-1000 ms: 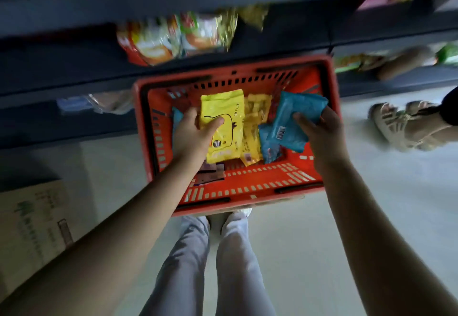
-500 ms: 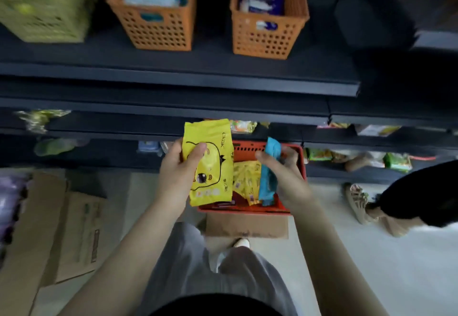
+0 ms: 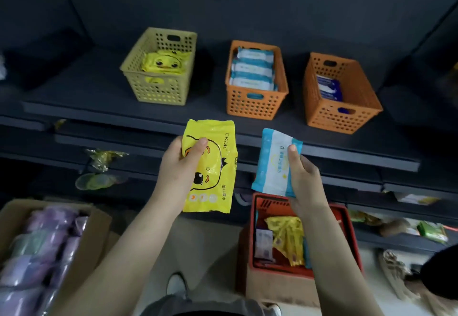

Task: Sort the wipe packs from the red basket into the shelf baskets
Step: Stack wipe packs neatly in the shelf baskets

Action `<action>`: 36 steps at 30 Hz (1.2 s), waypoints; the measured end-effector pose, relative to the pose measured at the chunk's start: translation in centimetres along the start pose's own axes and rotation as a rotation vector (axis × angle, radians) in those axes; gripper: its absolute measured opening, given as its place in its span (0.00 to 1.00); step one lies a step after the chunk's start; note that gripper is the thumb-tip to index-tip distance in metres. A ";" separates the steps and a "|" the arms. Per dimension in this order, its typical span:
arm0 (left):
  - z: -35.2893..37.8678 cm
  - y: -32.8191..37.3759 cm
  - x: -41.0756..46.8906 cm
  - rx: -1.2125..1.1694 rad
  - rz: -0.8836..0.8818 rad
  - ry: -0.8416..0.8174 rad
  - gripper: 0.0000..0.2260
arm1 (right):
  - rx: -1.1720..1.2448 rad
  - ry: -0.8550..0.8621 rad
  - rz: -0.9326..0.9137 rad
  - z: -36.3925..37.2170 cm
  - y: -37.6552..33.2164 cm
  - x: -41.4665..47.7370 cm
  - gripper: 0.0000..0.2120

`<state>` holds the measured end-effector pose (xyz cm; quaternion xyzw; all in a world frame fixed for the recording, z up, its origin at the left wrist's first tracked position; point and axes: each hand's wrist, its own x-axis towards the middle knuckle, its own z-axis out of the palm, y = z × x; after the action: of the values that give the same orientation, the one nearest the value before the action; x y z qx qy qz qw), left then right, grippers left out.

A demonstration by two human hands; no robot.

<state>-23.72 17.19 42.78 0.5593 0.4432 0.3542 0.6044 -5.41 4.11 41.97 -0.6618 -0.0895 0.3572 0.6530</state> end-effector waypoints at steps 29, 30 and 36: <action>4.4 6.8 29.6 0.090 -0.066 0.052 0.20 | -0.413 0.012 -0.382 9.3 -15.5 31.3 0.14; 4.7 6.9 30.4 0.106 -0.084 0.075 0.23 | -0.439 -0.010 -0.340 9.5 -15.8 32.7 0.16; 5.5 7.5 33.5 0.095 -0.161 0.123 0.29 | -0.539 -0.130 -0.192 10.7 -15.4 36.1 0.19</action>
<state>-6.16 47.13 45.42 0.5272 0.5392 0.3167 0.5754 20.00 35.79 44.57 -0.7757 -0.2853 0.2987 0.4772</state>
